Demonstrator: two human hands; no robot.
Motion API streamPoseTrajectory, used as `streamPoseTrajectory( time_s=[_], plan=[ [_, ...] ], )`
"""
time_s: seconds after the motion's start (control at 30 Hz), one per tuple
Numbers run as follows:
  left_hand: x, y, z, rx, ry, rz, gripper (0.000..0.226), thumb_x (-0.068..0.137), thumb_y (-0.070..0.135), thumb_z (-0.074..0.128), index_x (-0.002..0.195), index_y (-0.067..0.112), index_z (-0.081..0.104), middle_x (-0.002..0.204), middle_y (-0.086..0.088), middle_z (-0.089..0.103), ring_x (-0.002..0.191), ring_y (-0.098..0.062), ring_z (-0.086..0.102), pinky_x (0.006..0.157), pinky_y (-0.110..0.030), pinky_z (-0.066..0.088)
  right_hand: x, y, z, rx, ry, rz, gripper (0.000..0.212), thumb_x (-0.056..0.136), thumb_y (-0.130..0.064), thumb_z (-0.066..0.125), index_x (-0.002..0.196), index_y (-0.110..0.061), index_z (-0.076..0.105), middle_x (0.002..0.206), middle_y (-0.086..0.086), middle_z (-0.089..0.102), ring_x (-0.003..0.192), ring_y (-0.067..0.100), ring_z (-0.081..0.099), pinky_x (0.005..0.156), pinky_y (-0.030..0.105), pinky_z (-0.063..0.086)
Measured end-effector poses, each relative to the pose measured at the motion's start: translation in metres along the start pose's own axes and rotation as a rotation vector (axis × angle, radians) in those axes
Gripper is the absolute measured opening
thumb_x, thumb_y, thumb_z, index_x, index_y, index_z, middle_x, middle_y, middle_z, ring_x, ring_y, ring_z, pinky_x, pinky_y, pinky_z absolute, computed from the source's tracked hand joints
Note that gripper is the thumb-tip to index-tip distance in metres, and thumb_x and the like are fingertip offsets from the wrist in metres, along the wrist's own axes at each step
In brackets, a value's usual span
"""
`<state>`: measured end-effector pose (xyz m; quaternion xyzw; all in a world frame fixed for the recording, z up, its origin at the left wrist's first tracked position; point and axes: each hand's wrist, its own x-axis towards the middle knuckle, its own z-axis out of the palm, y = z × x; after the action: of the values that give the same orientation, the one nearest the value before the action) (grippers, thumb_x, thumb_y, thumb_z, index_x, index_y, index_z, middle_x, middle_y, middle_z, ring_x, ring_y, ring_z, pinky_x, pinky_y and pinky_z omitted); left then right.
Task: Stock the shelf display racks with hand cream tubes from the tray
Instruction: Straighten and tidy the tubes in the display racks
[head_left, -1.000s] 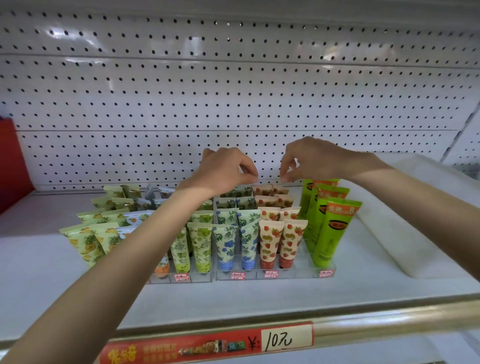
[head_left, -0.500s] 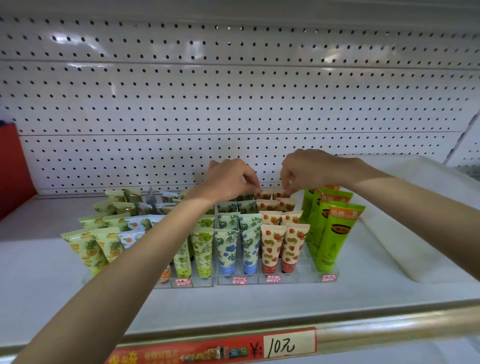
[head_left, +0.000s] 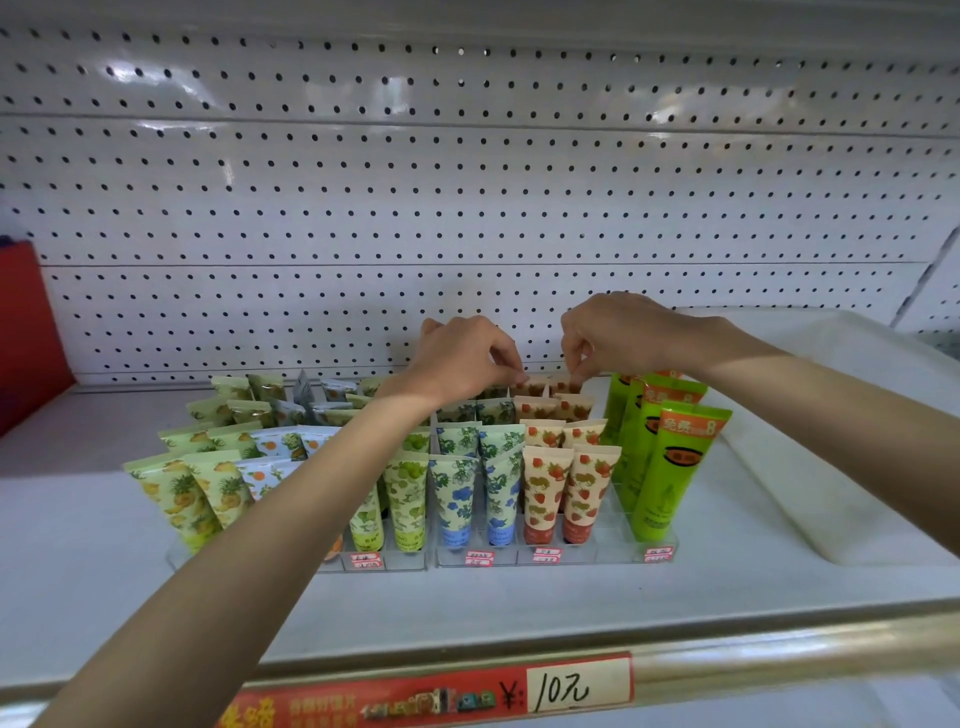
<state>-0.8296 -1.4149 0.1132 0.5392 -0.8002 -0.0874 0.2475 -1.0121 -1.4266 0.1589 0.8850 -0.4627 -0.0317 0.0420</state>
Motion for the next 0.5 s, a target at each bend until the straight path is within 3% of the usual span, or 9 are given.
streamPoseTrajectory(
  time_s=[0.27,0.37,0.5],
  plan=[
    [0.0002,0.0011,0.001,0.014,-0.013,-0.003,0.019,0.081,0.045,0.066,0.088,0.029,0.071,0.079,0.018,0.058,0.08,-0.005,0.048,0.087,-0.031,0.02,0.0006,-0.0006,0.0005,-0.005,-0.007,0.012,0.015,0.083,-0.033,0.069,0.094,-0.022,0.07,0.077,-0.015,0.042,0.083,0.009,0.043,0.071,0.026,0.029],
    [-0.0007,0.0031,-0.0009,0.02,-0.019,-0.005,0.019,0.081,0.045,0.066,0.089,0.029,0.071,0.081,0.018,0.059,0.081,-0.005,0.048,0.087,-0.032,0.02,0.0003,-0.0001,-0.0012,0.028,0.003,0.028,0.014,0.082,-0.032,0.07,0.092,-0.023,0.071,0.078,-0.014,0.044,0.082,0.01,0.044,0.063,0.025,0.028],
    [-0.0054,0.0049,-0.0073,0.016,0.053,0.018,0.013,0.08,0.045,0.066,0.082,0.033,0.068,0.08,0.019,0.06,0.085,-0.007,0.052,0.085,-0.031,0.02,-0.0021,0.0028,-0.0076,0.115,0.068,0.039,0.013,0.081,-0.034,0.071,0.089,-0.024,0.071,0.089,-0.004,0.054,0.086,0.016,0.051,0.06,0.021,0.031]
  ],
)
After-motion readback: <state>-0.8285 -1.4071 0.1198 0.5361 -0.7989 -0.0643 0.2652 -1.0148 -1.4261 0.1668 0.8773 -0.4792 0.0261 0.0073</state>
